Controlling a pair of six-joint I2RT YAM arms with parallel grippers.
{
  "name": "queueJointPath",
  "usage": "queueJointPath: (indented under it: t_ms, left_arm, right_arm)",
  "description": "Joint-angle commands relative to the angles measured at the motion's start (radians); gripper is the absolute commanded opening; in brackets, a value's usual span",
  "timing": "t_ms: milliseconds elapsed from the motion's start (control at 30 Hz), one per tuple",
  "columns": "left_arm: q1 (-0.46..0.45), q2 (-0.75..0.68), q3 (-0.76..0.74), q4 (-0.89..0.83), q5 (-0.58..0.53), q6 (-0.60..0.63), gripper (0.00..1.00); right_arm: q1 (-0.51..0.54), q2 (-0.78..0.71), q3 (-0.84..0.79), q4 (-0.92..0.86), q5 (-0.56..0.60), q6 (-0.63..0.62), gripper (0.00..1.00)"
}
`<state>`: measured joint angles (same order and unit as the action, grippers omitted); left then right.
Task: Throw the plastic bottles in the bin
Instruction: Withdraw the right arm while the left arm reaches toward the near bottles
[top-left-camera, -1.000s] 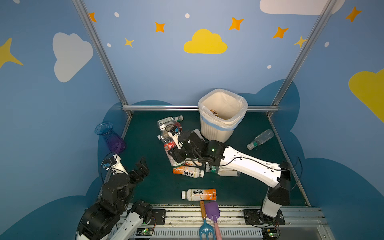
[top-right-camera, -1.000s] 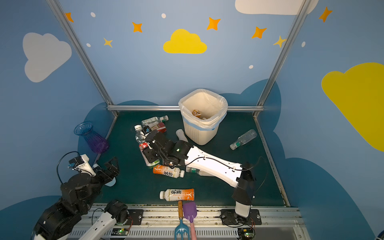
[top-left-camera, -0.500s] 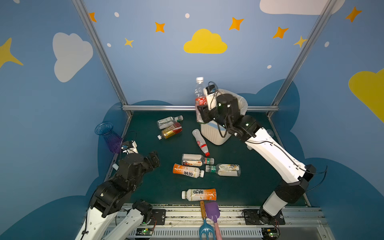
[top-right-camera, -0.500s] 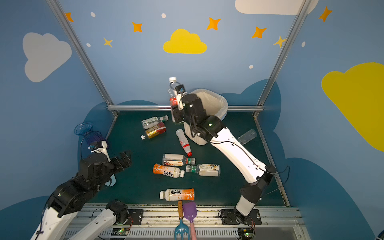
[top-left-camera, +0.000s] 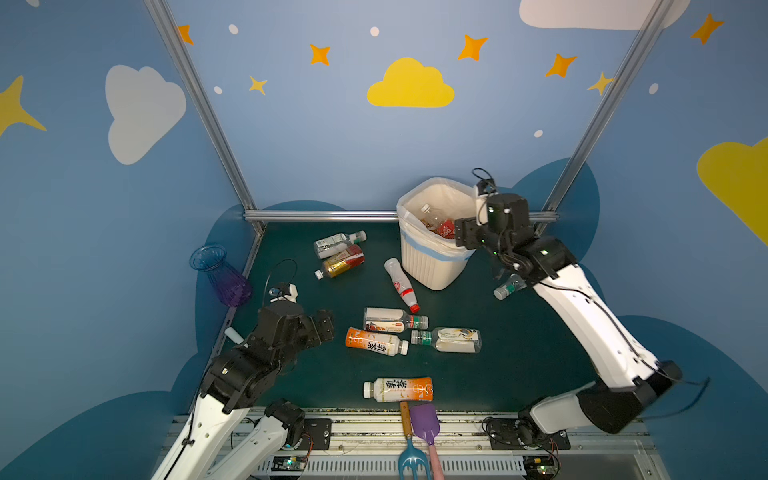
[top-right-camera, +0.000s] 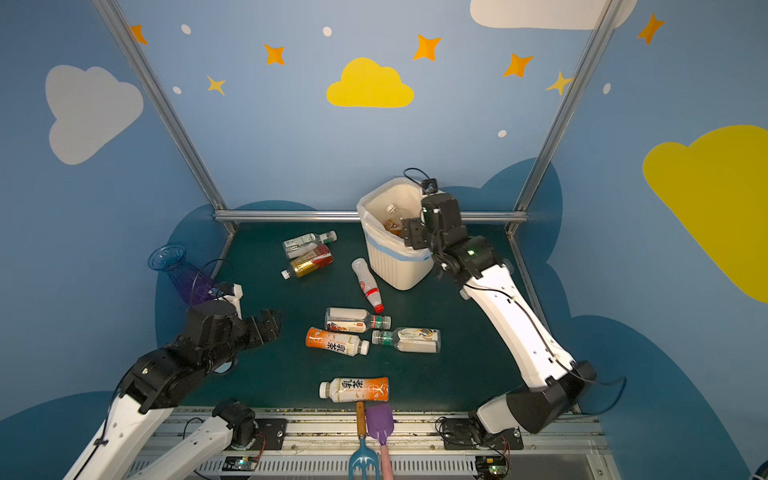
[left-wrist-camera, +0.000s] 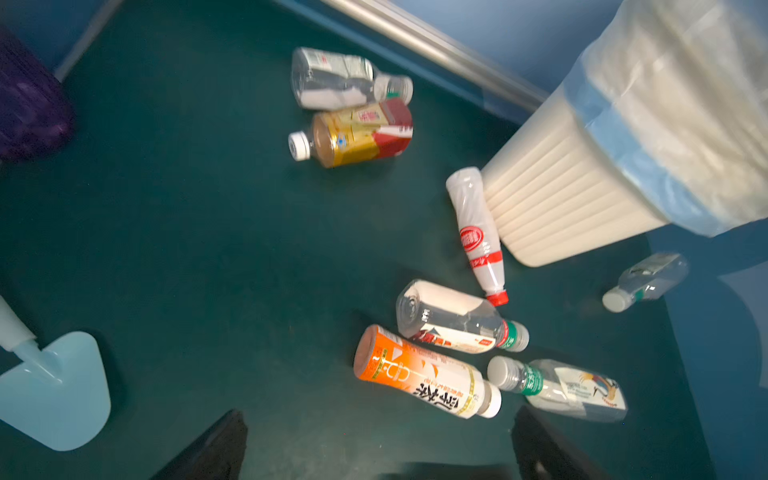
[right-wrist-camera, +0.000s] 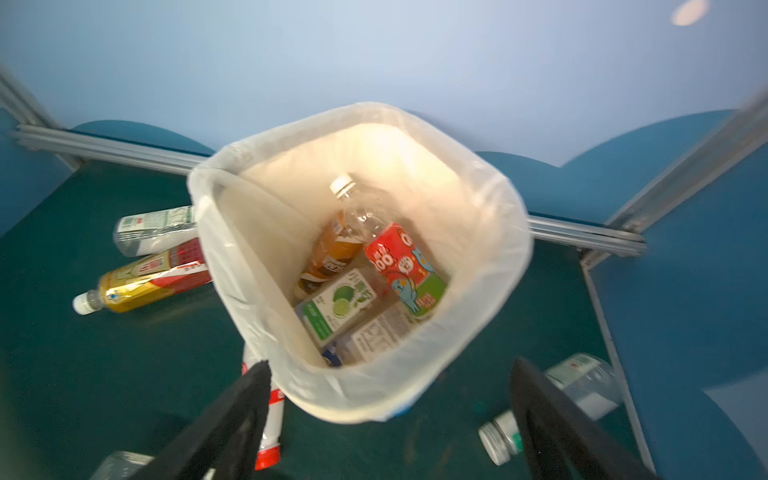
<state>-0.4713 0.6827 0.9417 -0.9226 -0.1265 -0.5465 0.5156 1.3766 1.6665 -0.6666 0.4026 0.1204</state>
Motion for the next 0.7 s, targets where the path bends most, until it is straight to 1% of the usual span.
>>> queueJointPath:
  t_ms: [0, 67, 133, 233, 333, 467, 600, 667]
  left_arm:
    - [0.002, 0.016, -0.045, -0.003, 0.081, 0.004, 1.00]
    - [0.002, 0.014, -0.080, 0.033, 0.113, -0.002, 1.00]
    - [-0.001, 0.014, -0.119, 0.076, 0.145, 0.003, 1.00]
    - [-0.008, 0.049, -0.147, 0.108, 0.196, 0.027, 1.00]
    - [-0.038, 0.116, -0.140, 0.110, 0.231, 0.061, 0.99]
    - [-0.123, 0.198, -0.115, 0.100, 0.241, 0.106, 0.97]
    - [-0.271, 0.252, -0.101, 0.125, 0.264, 0.185, 0.88]
    - [-0.346, 0.297, -0.079, 0.118, 0.271, 0.215, 0.88]
  right_arm:
    - [-0.133, -0.151, -0.101, -0.070, 0.003, 0.097, 0.89]
    - [-0.221, -0.229, -0.209, -0.105, -0.039, 0.141, 0.88]
    - [-0.311, -0.311, -0.336, -0.112, -0.113, 0.184, 0.88]
    - [-0.397, -0.396, -0.489, -0.109, -0.222, 0.226, 0.88]
    - [-0.428, -0.431, -0.601, -0.108, -0.298, 0.249, 0.87]
    - [-0.429, -0.437, -0.727, -0.079, -0.413, 0.255, 0.86]
    - [-0.428, -0.438, -0.820, -0.018, -0.528, 0.252, 0.85]
    - [-0.428, -0.439, -0.851, 0.009, -0.562, 0.266, 0.83]
